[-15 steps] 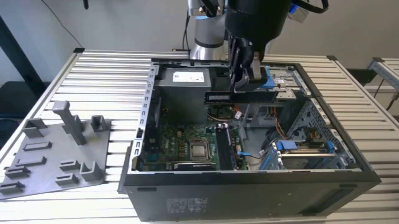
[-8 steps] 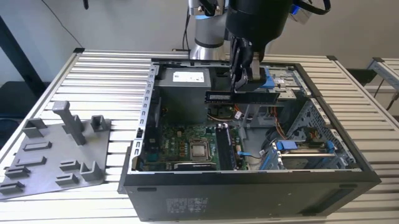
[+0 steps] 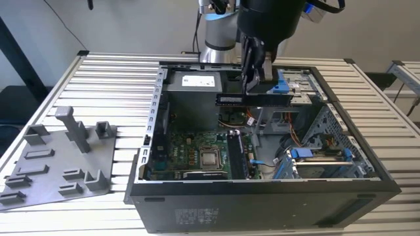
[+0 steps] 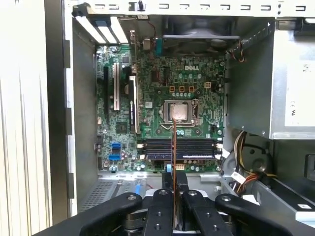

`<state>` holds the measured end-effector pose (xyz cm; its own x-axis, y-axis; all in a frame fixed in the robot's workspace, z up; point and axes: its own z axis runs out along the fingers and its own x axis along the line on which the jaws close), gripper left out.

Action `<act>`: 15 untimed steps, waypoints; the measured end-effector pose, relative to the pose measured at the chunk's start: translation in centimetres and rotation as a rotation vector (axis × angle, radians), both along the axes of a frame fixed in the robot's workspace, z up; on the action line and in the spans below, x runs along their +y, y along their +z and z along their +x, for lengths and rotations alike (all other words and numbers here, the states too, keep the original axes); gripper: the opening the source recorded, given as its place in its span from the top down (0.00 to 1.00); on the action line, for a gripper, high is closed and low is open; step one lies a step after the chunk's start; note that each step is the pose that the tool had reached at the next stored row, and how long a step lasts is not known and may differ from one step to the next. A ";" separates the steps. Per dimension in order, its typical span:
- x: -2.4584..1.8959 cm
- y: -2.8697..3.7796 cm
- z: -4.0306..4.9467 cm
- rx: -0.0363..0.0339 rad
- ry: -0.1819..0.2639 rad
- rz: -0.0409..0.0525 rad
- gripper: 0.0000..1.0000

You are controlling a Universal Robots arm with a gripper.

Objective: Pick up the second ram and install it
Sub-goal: 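Pick up the second ram and move it above second insertion slot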

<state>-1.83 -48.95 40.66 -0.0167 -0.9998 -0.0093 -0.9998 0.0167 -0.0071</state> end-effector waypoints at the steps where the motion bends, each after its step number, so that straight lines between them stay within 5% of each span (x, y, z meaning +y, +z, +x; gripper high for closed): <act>1: 0.43 -0.01 -0.01 0.0000 0.000 0.0001 0.86; 6: 2.43 -0.02 -0.01 0.0000 0.000 0.0001 0.86; 15: 5.01 -0.04 0.53 0.0000 0.000 0.0001 0.86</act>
